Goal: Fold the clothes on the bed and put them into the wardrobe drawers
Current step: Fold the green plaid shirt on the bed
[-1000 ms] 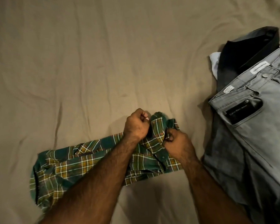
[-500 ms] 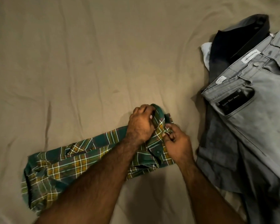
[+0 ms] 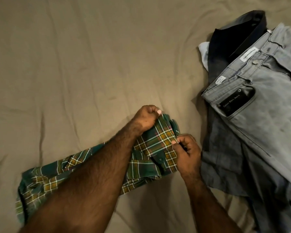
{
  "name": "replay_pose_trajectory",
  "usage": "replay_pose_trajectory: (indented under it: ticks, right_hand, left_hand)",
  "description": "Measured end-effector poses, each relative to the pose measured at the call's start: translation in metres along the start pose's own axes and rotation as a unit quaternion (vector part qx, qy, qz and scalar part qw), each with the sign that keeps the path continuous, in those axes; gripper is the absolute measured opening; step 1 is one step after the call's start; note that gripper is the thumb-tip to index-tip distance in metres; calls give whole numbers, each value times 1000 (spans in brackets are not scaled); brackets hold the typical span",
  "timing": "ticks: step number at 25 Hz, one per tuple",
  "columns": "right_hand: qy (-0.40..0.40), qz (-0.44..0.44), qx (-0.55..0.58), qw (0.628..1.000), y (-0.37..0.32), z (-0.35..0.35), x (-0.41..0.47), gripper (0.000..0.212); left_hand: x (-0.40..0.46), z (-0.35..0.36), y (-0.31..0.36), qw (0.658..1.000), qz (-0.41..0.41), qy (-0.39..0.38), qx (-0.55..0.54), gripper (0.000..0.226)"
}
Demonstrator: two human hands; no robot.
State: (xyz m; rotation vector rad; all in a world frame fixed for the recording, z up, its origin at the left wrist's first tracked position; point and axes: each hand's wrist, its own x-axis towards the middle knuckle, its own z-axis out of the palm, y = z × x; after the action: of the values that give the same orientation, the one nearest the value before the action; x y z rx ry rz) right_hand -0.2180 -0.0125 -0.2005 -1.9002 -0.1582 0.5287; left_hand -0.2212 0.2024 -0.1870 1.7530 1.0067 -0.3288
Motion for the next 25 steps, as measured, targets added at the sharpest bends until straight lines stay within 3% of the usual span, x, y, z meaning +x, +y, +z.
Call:
replay_pose_trajectory:
  ticks: [1,3,5,7,8,10,12,13,15,17,18,21,23,25]
  right_hand:
    - [-2,18,16,1000,2,0,-1,6]
    - [14,38,5,999,2,3,-5,10]
    - [45,25,-38,998,-1,6,-4,9]
    - [74,24,-63,995,-2,10,5,8]
    - [87,29,-79,993,-1,10,9,9]
    - [110,48,-142,983,1,7,11,11]
    - [140,25,-210,967,-2,6,4,10]
    - [144,-27,-234,961,-5,7,-2,13]
    - [64,-159,-267,948,-12,16,-7,22]
    - [-50,-202,-326,922,-9,24,2,27]
    - [-60,-184,-358,914,-7,22,9,28]
    - [-61,-187,-337,921,-9,29,10,29]
    - [-170,-242,-258,920,-16,37,10,26]
    - [-319,-240,-259,879,-39,61,-8,52]
  left_hand:
    - [6,-2,1,999,-7,-13,-30,27]
    - [13,-3,5,999,20,-20,26,29]
    - [14,4,6,990,65,42,118,26]
    - [12,5,4,977,101,124,142,24]
    - [9,4,1,972,110,127,163,28]
    - [8,3,-5,962,120,63,237,28]
    - [8,5,-5,932,157,69,319,22]
    - [10,7,-5,911,193,125,342,23]
    - [10,7,0,884,246,218,332,22]
    - [7,0,-8,887,284,198,304,23]
    - [3,-1,-18,887,288,168,321,25]
    - [-23,-35,-67,896,216,204,330,31]
    - [-33,-54,-93,908,180,227,303,33]
    - [-65,-77,-123,932,145,226,245,31]
